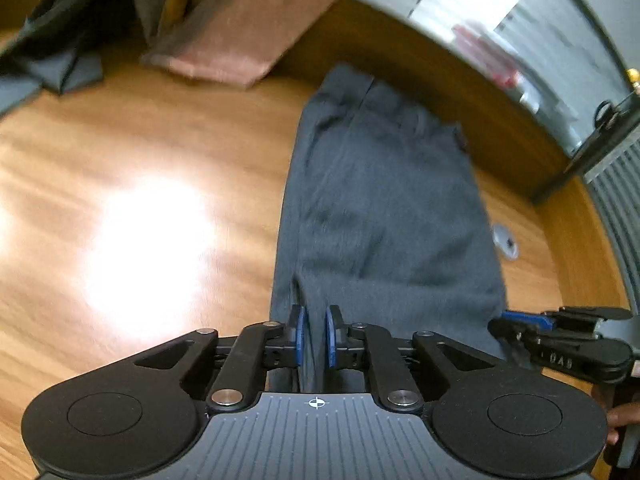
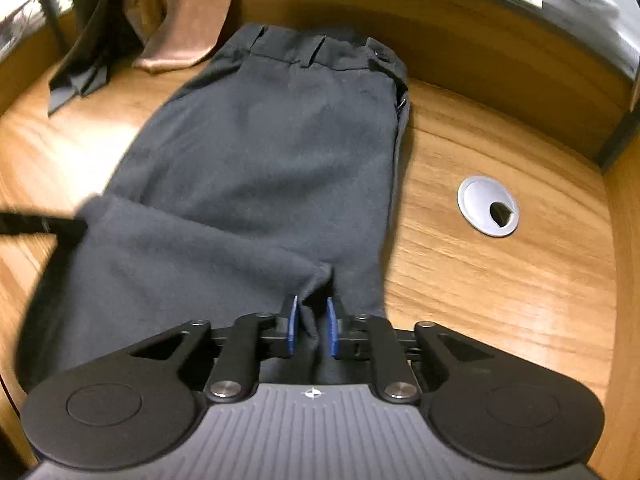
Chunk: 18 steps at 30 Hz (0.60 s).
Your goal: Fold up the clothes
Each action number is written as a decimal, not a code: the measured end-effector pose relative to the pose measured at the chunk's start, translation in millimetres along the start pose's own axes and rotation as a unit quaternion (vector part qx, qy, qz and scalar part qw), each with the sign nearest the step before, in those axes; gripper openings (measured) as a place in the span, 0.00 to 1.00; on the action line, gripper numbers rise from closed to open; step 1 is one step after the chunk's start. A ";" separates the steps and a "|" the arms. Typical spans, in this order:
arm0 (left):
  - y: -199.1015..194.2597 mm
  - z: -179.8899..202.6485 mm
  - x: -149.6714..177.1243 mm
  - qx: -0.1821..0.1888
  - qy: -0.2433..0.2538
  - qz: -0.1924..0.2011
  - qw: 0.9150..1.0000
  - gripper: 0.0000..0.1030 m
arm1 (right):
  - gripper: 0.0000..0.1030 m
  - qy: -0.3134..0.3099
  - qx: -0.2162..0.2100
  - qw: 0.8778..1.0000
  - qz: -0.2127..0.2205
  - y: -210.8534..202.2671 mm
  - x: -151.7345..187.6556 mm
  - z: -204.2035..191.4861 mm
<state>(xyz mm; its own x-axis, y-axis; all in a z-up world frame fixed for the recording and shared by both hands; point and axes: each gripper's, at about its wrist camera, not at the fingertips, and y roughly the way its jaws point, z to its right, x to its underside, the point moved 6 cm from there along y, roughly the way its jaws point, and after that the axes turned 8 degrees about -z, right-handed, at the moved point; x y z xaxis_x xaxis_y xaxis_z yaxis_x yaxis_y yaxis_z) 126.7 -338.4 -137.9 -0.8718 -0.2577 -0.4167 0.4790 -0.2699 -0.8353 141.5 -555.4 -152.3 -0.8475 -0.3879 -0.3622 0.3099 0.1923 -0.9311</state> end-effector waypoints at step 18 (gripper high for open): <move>46.5 2.9 -3.0 0.004 0.078 -0.055 0.995 0.12 | 0.37 -0.072 -0.024 0.997 0.032 9.7 17.5 -33.0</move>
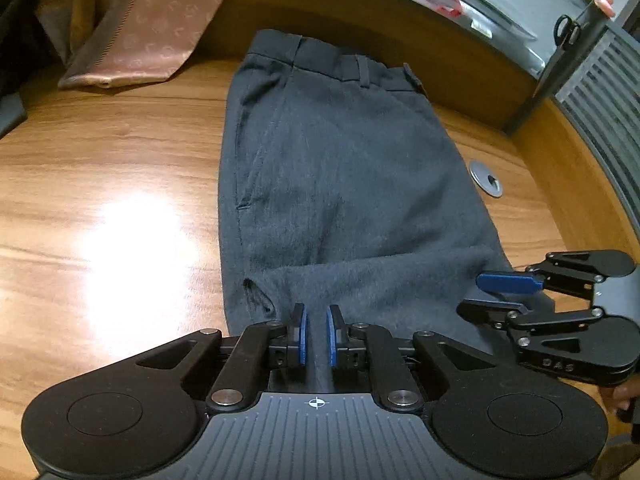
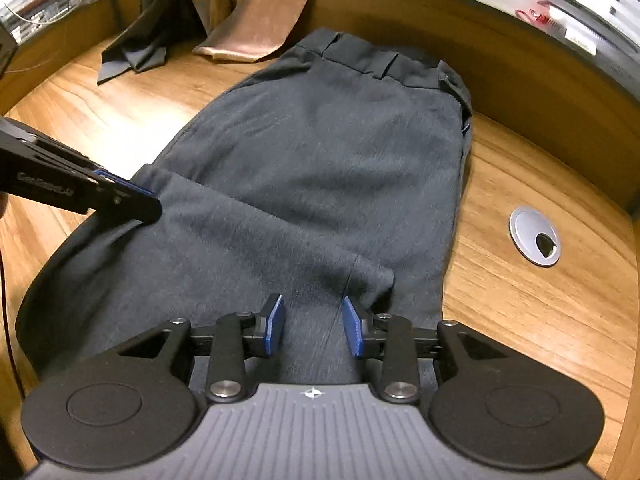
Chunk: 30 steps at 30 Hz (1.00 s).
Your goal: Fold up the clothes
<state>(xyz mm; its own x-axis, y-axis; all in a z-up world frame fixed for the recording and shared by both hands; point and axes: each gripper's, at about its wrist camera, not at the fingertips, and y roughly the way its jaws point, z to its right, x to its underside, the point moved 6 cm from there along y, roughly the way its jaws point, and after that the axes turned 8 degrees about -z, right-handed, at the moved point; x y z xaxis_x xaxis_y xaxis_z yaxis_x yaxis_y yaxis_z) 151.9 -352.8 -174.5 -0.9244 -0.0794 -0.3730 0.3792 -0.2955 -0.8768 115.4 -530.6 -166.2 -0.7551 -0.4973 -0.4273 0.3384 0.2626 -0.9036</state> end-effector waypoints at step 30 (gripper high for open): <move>-40.9 38.1 106.8 -0.024 0.109 -0.123 0.986 0.56 | 0.53 0.002 -0.031 0.995 -0.093 -52.1 111.1 -7.7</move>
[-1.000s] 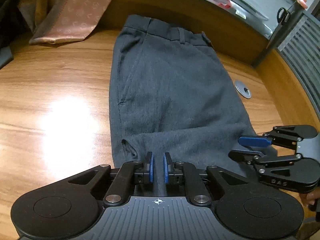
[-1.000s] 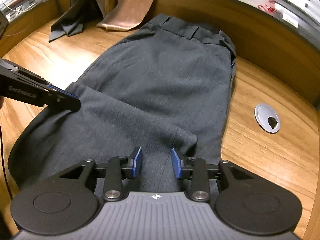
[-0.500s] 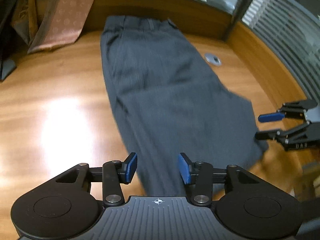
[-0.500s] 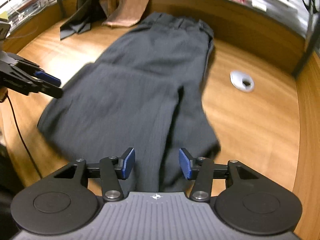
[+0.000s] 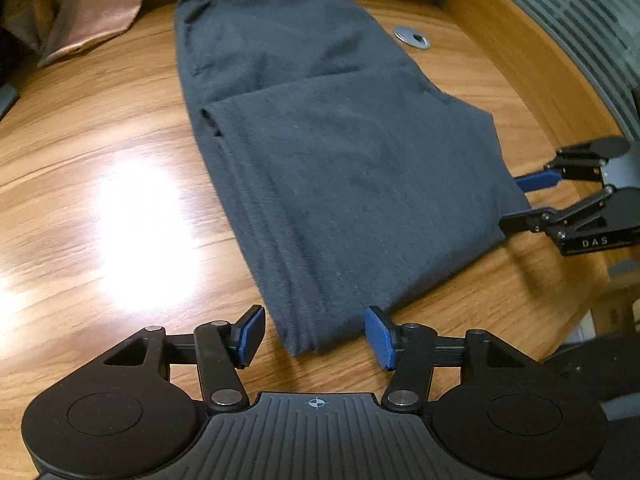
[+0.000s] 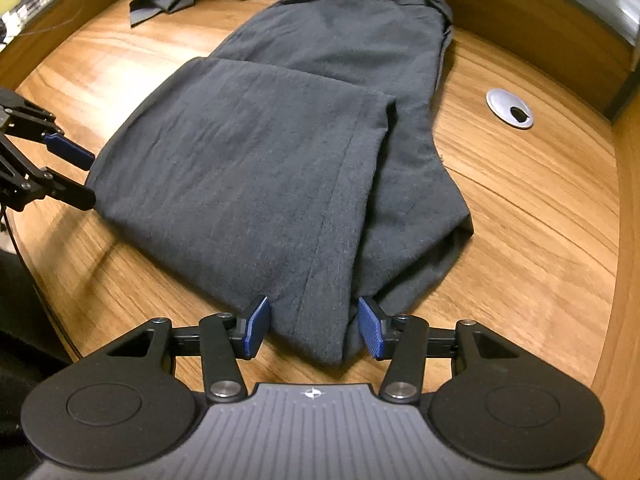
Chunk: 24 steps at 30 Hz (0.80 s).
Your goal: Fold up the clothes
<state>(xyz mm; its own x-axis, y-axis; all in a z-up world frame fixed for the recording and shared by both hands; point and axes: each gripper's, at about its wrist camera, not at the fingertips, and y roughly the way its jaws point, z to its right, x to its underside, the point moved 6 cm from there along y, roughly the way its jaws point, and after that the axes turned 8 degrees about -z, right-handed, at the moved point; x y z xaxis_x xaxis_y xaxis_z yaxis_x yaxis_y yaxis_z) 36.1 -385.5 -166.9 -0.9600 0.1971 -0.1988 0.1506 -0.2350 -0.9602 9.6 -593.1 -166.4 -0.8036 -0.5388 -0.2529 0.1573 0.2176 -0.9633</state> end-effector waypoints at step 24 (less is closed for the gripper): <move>15.7 11.6 6.1 -0.024 0.080 0.003 0.997 0.45 | 0.46 -0.110 -0.024 0.994 -0.018 10.8 10.3 -7.4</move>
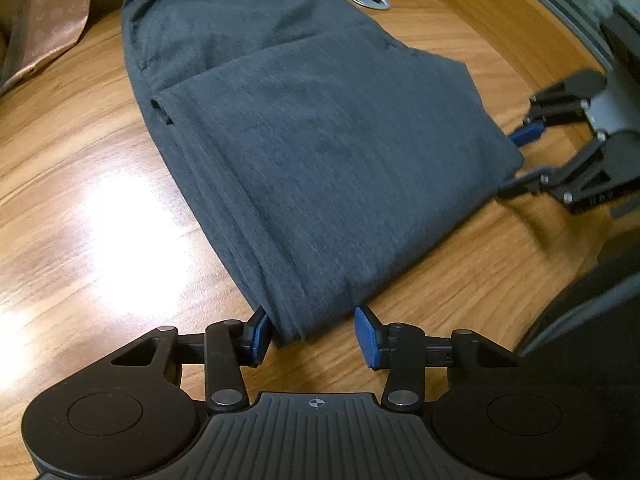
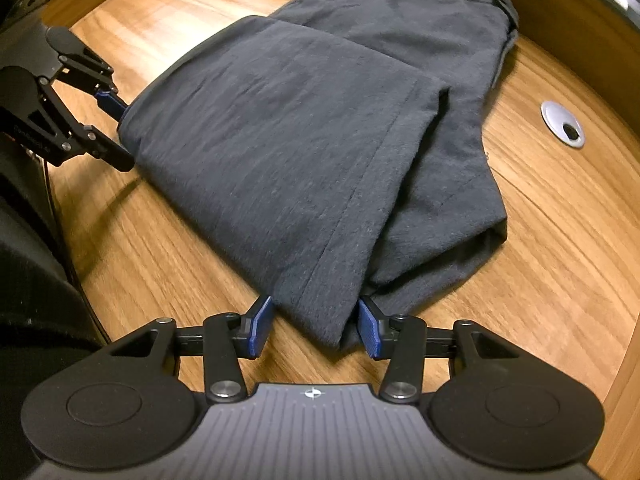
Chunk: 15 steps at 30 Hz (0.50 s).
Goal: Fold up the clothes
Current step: 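Pinch the folded trouser edge with the left gripper while the right gripper pinches beside it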
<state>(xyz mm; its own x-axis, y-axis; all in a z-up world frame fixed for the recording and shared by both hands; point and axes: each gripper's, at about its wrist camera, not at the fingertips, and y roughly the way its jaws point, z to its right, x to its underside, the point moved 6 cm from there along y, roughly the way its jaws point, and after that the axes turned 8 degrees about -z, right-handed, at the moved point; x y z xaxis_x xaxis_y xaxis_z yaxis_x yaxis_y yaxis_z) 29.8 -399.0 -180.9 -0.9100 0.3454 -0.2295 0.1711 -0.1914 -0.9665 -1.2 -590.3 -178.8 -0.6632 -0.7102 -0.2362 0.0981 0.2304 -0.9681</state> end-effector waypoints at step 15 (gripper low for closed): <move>-68.1 -15.9 10.8 0.058 -0.021 0.052 0.997 0.15 | 0.07 0.020 -0.004 0.999 0.045 -58.1 -4.1 -26.3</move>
<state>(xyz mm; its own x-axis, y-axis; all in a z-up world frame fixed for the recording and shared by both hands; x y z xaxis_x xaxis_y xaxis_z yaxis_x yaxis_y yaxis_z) 14.3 -367.7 -119.3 -0.9053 0.2795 -0.3198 0.2222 -0.3298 -0.9175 -23.7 -583.2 -119.4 -0.6813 -0.6594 -0.3179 0.1528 0.2966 -0.9427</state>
